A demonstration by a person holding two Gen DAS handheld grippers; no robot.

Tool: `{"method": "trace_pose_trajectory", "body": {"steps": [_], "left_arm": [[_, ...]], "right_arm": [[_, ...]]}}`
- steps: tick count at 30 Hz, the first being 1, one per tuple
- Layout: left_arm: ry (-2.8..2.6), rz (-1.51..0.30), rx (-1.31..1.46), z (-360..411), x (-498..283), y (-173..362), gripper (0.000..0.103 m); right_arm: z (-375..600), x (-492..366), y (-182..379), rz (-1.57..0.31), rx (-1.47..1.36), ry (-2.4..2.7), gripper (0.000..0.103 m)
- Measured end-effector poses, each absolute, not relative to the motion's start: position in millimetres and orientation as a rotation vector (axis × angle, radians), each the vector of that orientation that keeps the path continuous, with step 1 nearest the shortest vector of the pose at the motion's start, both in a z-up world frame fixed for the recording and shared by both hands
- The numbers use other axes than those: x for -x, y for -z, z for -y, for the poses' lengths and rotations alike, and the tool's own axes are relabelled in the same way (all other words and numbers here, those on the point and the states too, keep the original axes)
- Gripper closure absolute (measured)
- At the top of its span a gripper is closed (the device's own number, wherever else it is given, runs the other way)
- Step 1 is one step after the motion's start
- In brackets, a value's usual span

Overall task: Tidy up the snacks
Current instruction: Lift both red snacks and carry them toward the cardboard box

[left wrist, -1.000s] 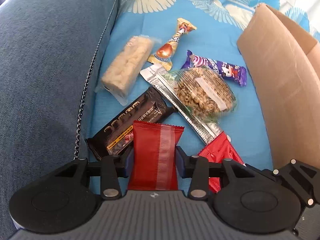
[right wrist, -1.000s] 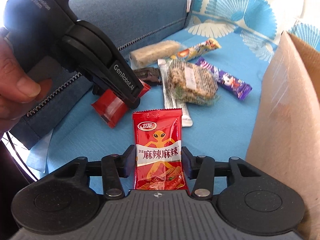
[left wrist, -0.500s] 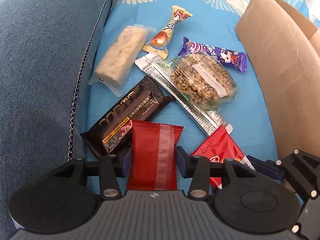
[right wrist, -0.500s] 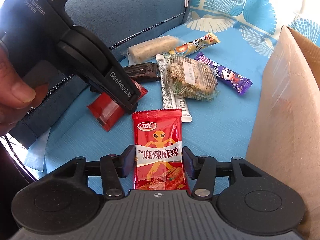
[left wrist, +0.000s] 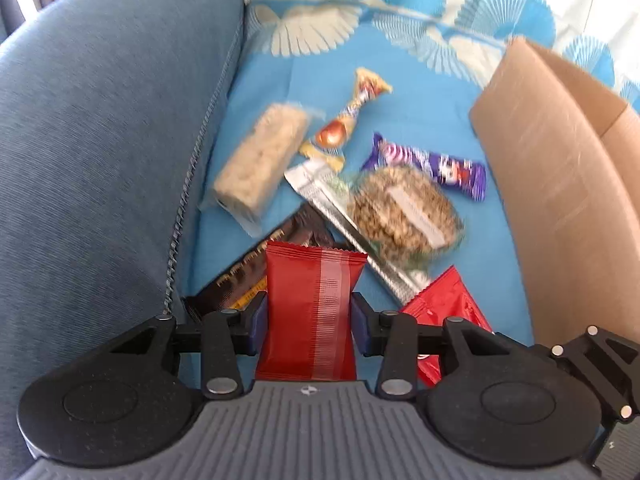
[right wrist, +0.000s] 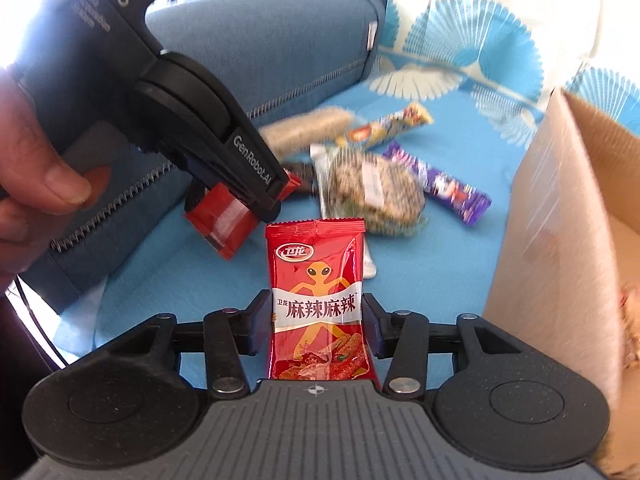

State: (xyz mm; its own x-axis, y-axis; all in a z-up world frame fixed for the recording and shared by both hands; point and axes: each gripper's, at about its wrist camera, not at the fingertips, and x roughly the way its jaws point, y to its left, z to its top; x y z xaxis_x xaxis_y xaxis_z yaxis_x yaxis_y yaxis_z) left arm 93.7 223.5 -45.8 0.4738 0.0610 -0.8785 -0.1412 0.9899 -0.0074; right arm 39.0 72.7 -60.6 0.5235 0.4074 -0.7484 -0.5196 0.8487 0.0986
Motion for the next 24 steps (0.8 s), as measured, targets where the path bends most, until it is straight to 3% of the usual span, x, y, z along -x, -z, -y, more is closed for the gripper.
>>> {"method": "trace_pose_trajectory", "body": {"steps": [24], "left_arm": [[-0.200, -0.805, 0.147, -208.0, -79.6, -28.4, 0.056]], "right_arm": [[-16.8, -38.1, -11.2, -0.652, -0.003, -0.449, 0.054]]}}
